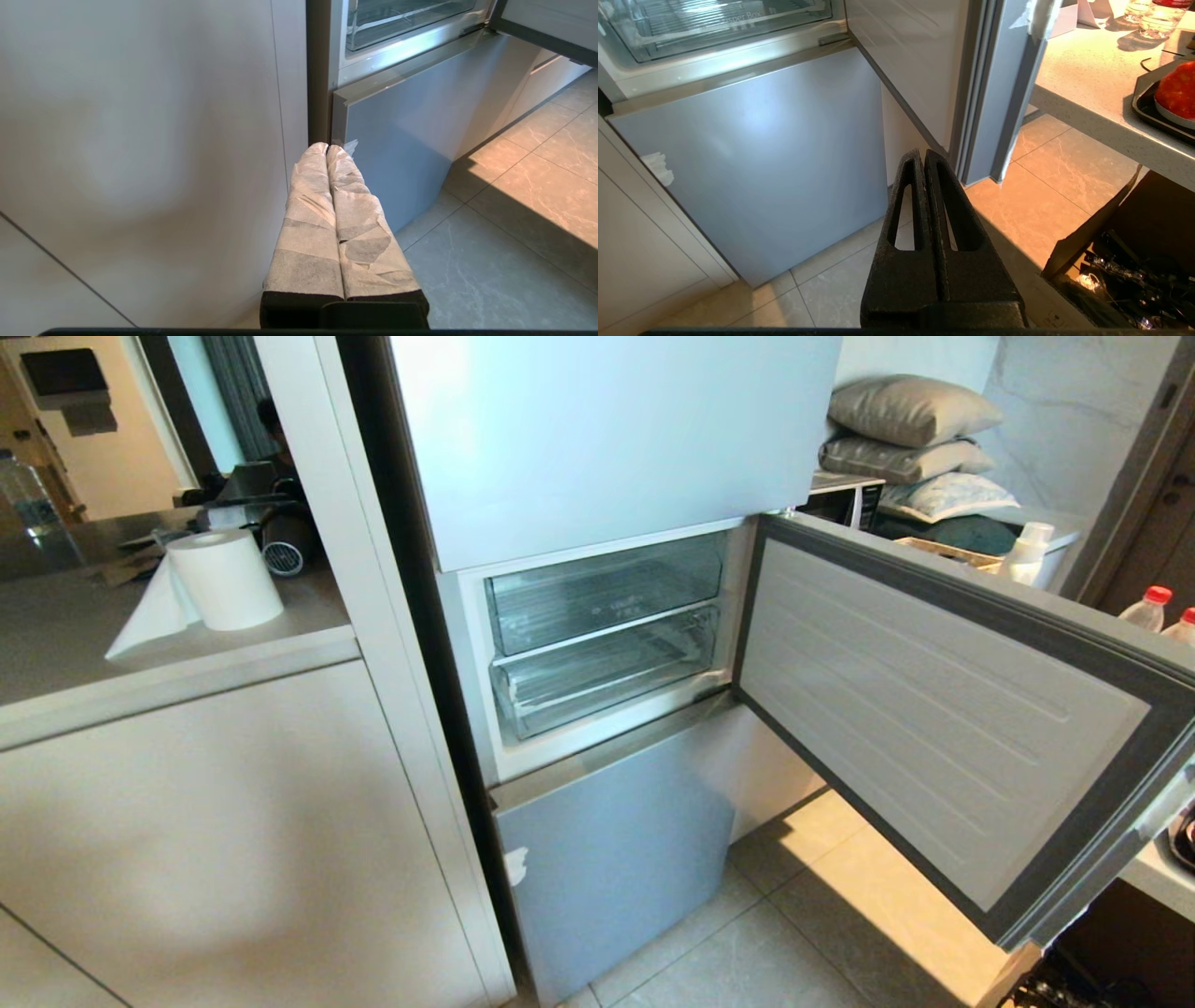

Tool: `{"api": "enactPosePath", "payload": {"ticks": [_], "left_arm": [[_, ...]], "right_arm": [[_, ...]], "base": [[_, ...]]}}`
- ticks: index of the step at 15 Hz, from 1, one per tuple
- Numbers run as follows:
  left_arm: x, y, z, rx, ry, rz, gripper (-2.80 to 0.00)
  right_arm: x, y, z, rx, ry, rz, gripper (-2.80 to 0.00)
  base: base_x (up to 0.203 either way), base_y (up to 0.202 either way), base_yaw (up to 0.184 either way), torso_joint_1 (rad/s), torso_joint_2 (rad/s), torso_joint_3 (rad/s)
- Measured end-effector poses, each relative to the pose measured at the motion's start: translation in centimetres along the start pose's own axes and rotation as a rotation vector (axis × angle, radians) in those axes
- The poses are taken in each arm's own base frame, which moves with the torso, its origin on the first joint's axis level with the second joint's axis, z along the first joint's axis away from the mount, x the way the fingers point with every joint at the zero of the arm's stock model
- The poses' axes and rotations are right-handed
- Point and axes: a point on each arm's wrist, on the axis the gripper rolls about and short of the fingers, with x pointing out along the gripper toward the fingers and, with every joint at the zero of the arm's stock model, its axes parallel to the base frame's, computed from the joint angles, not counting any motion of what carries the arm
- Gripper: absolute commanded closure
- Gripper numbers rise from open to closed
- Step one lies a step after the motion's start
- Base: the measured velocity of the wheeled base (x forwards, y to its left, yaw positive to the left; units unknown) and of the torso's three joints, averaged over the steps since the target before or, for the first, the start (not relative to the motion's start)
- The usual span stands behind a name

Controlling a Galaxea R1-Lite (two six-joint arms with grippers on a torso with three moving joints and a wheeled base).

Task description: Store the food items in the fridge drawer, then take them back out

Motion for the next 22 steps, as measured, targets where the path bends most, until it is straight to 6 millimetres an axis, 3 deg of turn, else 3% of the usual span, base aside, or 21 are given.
{"api": "enactPosePath", "payload": {"ticks": [17,21,22], "left_arm": [[0.0,0.0,0.0,0.000,0.000,0.000,0.00],[0.0,0.0,0.0,0.000,0.000,0.000,0.00],[0.0,0.0,0.0,0.000,0.000,0.000,0.00]], "right_arm": [[0.0,0.0,0.0,-0.001,0.000,0.000,0.00],[-0.1,0.0,0.2,-0.048,-0.004,0.014,0.00],[-0.3,0.1,1.1,-0.046,-0.029,0.029,0.00]], "base": [[0.001,-0.008,0.158,0.002,0.00,0.001],[0.000,0.000,0.022,0.001,0.00,0.001],[0.000,0.000,0.000,0.000,0.00,0.000]]}}
